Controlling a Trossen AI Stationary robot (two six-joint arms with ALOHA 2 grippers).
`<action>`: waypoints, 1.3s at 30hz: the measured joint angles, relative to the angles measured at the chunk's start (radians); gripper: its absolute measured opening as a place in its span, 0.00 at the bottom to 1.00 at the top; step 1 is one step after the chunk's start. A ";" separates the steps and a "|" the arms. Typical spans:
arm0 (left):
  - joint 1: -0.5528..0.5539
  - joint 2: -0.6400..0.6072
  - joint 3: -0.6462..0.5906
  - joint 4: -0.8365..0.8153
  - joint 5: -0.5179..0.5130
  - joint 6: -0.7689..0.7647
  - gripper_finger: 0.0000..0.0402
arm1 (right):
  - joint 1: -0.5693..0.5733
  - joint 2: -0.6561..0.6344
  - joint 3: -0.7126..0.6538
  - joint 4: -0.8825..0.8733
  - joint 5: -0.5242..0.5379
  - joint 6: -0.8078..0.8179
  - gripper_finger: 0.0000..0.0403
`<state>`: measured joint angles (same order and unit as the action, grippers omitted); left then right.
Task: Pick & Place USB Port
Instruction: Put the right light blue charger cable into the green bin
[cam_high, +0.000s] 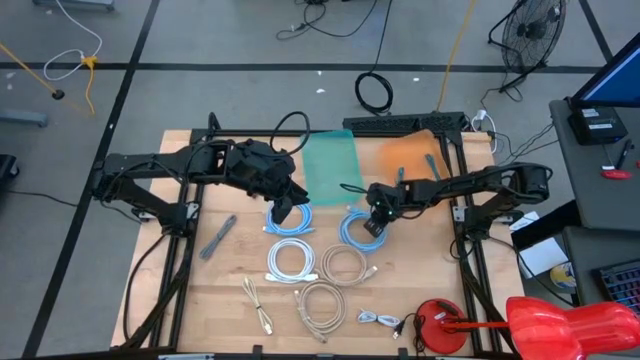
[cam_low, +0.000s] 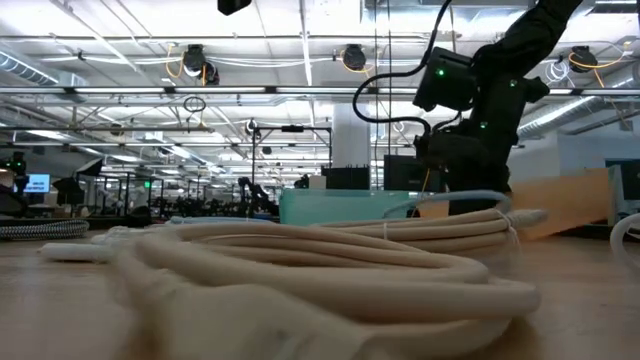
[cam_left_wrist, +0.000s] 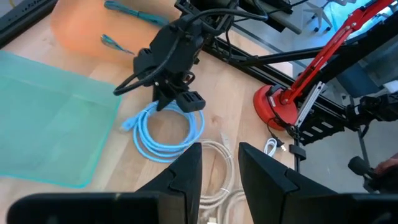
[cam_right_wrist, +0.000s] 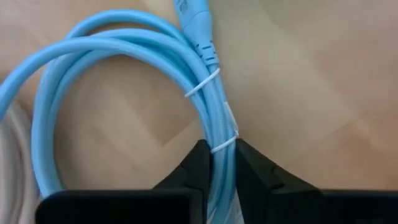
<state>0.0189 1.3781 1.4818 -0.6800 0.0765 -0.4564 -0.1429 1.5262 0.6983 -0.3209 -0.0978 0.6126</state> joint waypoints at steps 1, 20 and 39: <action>0.000 0.000 0.000 0.000 0.000 0.000 0.26 | 0.000 -0.003 0.003 0.000 -0.023 0.008 0.09; 0.000 0.000 0.000 0.004 -0.030 0.002 0.26 | 0.023 -0.261 0.111 -0.175 0.021 0.032 0.09; 0.000 0.000 0.000 0.003 -0.026 0.000 0.26 | -0.143 -0.191 0.466 -0.066 0.129 -0.103 0.09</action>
<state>0.0189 1.3781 1.4818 -0.6771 0.0509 -0.4562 -0.2859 1.3350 1.1648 -0.3867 0.0311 0.5100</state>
